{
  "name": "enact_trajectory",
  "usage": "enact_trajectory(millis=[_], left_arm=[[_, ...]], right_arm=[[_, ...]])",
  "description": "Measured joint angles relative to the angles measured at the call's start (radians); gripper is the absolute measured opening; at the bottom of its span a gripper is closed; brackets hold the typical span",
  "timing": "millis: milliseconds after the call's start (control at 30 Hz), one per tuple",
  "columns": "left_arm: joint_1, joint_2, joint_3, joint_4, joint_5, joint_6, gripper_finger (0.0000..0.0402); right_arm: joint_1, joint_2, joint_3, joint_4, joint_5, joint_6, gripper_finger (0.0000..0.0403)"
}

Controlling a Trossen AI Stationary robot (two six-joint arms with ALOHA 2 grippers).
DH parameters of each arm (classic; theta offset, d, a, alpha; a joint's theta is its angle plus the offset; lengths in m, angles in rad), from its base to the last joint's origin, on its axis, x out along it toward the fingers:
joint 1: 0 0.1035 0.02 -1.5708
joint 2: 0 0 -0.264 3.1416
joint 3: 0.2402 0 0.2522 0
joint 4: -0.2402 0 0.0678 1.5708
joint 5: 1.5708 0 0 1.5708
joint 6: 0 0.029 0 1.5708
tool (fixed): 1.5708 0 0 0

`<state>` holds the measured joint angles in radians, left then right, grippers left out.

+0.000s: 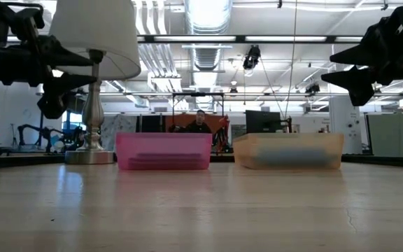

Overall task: Pick & place jewel cases by type
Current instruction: Return to home position

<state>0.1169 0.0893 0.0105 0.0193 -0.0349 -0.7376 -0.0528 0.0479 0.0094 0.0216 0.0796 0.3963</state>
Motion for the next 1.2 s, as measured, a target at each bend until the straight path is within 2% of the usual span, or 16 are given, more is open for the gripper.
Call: enact_trajectory(millis=[1200], left_arm=[[0.0, 0.012, 0.0, -0.003, -0.002, 0.0, 0.0131]], right_arm=[[-0.001, 0.001, 0.0, -0.001, 0.0, 0.0, 0.0226]])
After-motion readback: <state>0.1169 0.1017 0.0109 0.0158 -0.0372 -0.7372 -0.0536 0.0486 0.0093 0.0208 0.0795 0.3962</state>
